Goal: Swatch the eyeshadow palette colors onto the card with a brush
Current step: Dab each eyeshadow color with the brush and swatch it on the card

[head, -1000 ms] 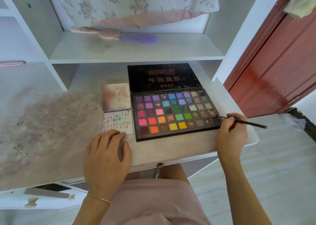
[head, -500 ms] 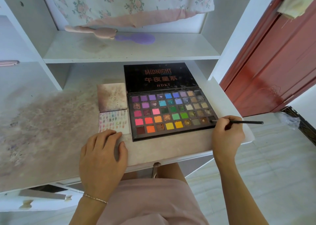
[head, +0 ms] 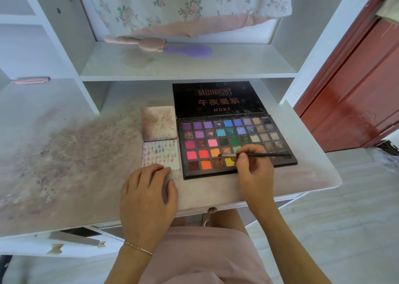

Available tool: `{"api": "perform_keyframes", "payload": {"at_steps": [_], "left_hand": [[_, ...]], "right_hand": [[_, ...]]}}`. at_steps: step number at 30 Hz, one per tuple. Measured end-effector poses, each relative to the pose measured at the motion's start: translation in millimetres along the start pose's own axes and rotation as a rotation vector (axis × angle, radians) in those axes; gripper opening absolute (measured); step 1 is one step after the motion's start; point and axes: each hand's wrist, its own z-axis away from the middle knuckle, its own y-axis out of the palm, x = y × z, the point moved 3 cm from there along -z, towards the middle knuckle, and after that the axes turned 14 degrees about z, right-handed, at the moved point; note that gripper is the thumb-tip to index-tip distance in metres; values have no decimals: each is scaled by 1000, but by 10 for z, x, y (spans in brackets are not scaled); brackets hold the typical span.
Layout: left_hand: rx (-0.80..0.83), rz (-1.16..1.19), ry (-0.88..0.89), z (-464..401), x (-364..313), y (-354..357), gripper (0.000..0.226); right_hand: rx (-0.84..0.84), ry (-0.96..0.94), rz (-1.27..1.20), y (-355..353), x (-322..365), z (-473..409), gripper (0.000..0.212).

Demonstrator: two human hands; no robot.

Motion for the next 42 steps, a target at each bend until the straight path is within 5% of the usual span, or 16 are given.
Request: {"api": "perform_keyframes", "payload": {"at_steps": [14, 21, 42], "left_hand": [[32, 21, -20, -9, -3, -15, 33], [49, 30, -41, -15, -14, -28, 33], [68, 46, -52, -17, -32, -47, 34]], "right_hand": [[280, -109, 79, 578, 290, 23, 31], [299, -122, 186, 616, 276, 21, 18], [308, -107, 168, 601, 269, 32, 19]]}}
